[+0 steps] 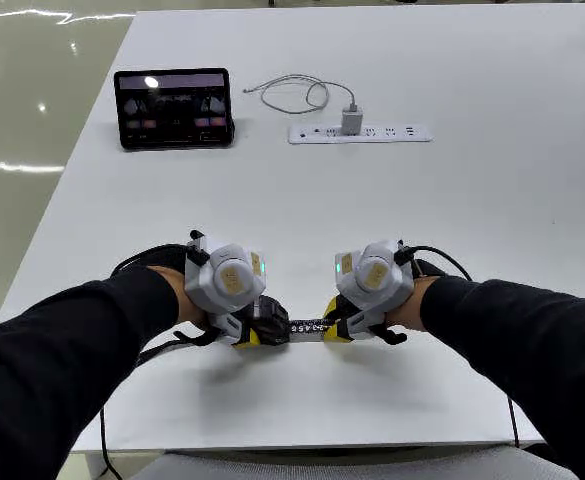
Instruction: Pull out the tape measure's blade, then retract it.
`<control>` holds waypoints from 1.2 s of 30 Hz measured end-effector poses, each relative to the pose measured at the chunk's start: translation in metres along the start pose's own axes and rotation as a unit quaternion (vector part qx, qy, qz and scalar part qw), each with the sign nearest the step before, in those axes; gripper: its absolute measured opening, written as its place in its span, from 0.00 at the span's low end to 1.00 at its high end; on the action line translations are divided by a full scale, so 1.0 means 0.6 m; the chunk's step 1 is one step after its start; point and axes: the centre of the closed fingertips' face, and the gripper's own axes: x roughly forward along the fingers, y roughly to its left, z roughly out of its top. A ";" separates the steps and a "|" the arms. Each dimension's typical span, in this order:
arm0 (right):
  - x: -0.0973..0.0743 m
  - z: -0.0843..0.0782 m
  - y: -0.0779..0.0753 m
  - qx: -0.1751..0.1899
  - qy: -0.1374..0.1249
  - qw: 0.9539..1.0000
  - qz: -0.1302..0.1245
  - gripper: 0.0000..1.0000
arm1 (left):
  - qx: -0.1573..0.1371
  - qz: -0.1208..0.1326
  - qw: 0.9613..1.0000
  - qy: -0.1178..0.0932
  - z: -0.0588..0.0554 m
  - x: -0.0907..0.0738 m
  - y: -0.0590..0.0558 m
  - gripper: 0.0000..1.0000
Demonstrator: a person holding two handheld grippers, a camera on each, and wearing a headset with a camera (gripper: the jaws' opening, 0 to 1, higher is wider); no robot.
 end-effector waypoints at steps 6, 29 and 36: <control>-0.003 -0.005 0.000 -0.001 0.003 1.000 -0.002 0.10 | 0.000 0.001 1.000 0.000 0.000 0.000 0.000 0.33; -0.019 -0.027 0.001 0.011 0.009 1.000 0.001 0.10 | 0.004 0.000 1.000 0.002 0.001 0.001 0.000 0.33; -0.023 -0.029 0.000 0.016 0.008 1.000 -0.001 0.10 | 0.004 -0.001 1.000 0.001 0.001 0.001 0.000 0.33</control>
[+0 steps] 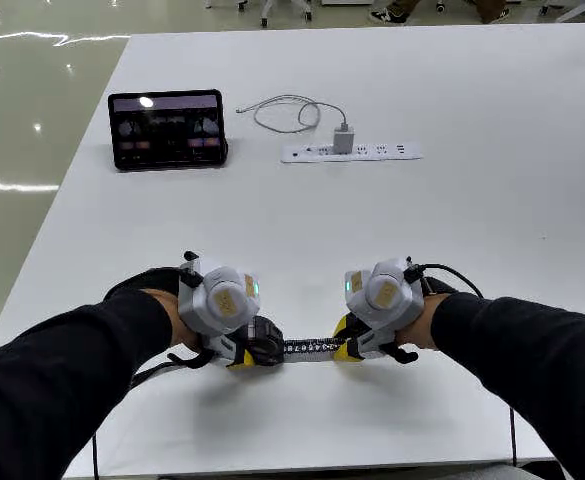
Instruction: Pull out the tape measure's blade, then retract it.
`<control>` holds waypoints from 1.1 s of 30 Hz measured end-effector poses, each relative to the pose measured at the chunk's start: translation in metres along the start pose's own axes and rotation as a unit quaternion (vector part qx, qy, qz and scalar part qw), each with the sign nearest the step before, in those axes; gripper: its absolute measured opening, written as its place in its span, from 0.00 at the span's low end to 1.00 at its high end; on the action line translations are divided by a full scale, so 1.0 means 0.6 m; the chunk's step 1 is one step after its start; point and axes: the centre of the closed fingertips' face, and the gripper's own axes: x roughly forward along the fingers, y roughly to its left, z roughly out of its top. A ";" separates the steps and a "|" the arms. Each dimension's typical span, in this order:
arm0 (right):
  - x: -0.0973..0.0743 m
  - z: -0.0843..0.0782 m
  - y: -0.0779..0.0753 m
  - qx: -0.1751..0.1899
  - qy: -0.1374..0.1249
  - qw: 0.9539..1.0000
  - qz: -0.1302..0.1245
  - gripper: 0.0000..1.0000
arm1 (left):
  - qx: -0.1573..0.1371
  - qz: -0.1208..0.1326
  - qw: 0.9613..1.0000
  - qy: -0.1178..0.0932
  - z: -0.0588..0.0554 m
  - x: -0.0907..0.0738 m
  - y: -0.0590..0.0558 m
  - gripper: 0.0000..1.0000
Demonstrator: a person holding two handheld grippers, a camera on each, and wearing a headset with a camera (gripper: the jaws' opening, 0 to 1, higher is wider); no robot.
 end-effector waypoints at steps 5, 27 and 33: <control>-0.003 -0.005 -0.001 0.004 -0.001 1.000 0.000 0.09 | -0.001 0.001 1.000 0.000 0.000 0.000 0.000 0.33; -0.007 -0.013 -0.002 0.003 0.001 1.000 -0.005 0.09 | -0.003 0.003 1.000 -0.001 0.000 -0.001 0.000 0.33; -0.008 -0.014 -0.002 -0.001 0.000 1.000 -0.004 0.09 | -0.003 0.004 1.000 -0.001 0.000 -0.001 0.000 0.33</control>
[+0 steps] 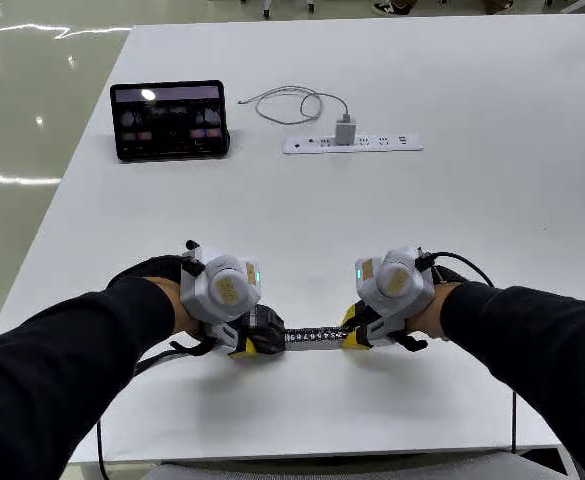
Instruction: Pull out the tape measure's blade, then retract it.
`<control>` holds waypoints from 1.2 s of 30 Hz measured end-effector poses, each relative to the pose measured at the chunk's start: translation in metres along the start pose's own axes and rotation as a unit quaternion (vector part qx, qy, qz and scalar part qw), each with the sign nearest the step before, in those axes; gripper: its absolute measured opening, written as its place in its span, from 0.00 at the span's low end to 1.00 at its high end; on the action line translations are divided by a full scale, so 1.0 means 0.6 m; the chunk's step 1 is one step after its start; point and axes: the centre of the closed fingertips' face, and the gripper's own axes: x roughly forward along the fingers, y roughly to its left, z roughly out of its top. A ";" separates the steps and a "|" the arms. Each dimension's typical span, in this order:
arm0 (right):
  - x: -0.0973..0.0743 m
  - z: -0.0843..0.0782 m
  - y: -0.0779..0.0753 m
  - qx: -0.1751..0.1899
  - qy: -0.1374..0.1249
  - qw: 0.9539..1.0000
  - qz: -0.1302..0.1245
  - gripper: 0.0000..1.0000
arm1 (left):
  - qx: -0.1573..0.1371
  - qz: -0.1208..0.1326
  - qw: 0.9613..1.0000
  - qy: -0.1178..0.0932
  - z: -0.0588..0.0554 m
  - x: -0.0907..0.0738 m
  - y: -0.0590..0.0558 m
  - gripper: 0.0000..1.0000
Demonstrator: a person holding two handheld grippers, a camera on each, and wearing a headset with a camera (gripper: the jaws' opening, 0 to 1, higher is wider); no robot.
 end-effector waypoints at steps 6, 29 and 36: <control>-0.002 -0.003 -0.001 0.004 0.002 1.000 -0.003 0.09 | 0.001 0.000 1.000 0.000 0.000 0.000 0.000 0.33; -0.017 -0.024 -0.003 0.007 0.003 1.000 -0.008 0.09 | 0.001 0.000 1.000 0.000 0.000 0.001 -0.001 0.33; -0.020 -0.029 -0.003 0.013 0.006 1.000 -0.009 0.09 | 0.001 0.000 1.000 0.000 0.000 0.001 0.000 0.33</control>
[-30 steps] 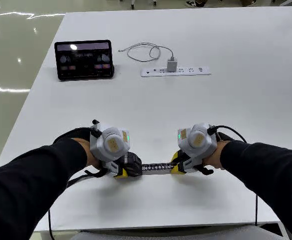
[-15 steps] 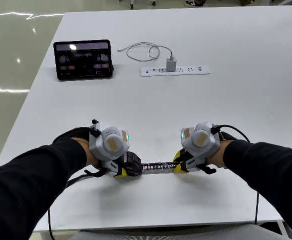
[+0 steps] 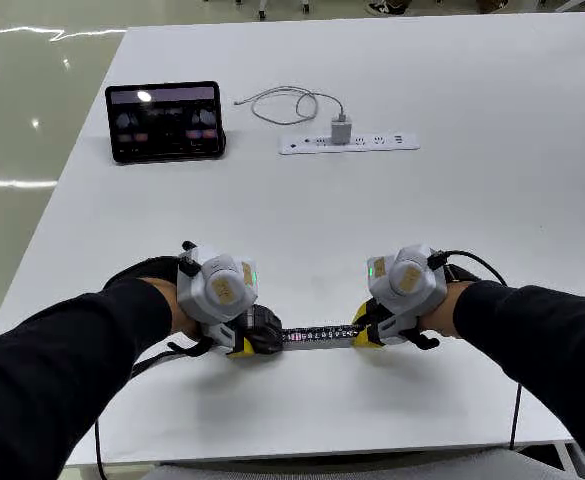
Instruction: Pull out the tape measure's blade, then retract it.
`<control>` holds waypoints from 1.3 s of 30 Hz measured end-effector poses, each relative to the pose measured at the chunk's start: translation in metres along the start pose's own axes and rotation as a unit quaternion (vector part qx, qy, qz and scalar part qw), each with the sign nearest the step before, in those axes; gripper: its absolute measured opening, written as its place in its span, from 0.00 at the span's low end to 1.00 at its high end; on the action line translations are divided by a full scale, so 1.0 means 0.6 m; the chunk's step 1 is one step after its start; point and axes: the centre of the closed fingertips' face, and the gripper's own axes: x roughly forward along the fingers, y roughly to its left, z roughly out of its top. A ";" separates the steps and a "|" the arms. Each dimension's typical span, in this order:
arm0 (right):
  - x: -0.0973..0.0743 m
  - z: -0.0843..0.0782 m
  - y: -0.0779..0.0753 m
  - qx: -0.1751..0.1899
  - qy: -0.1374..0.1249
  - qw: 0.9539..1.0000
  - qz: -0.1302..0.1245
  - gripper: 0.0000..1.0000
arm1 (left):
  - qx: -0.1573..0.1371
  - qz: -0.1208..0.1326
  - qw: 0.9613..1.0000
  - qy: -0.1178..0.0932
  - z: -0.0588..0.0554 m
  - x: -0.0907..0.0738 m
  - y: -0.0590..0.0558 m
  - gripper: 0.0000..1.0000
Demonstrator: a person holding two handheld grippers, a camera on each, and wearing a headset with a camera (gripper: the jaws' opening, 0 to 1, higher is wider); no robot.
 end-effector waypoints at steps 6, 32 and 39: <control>-0.003 -0.005 0.000 0.000 0.000 1.000 0.000 0.09 | 0.001 0.000 1.000 0.000 0.000 0.000 0.000 0.33; -0.018 -0.028 -0.005 -0.004 0.002 1.000 -0.005 0.09 | -0.004 0.000 1.000 -0.004 0.001 -0.001 0.000 0.33; -0.026 -0.041 -0.008 -0.004 0.003 1.000 -0.006 0.09 | -0.004 0.000 1.000 -0.004 0.001 0.000 0.000 0.33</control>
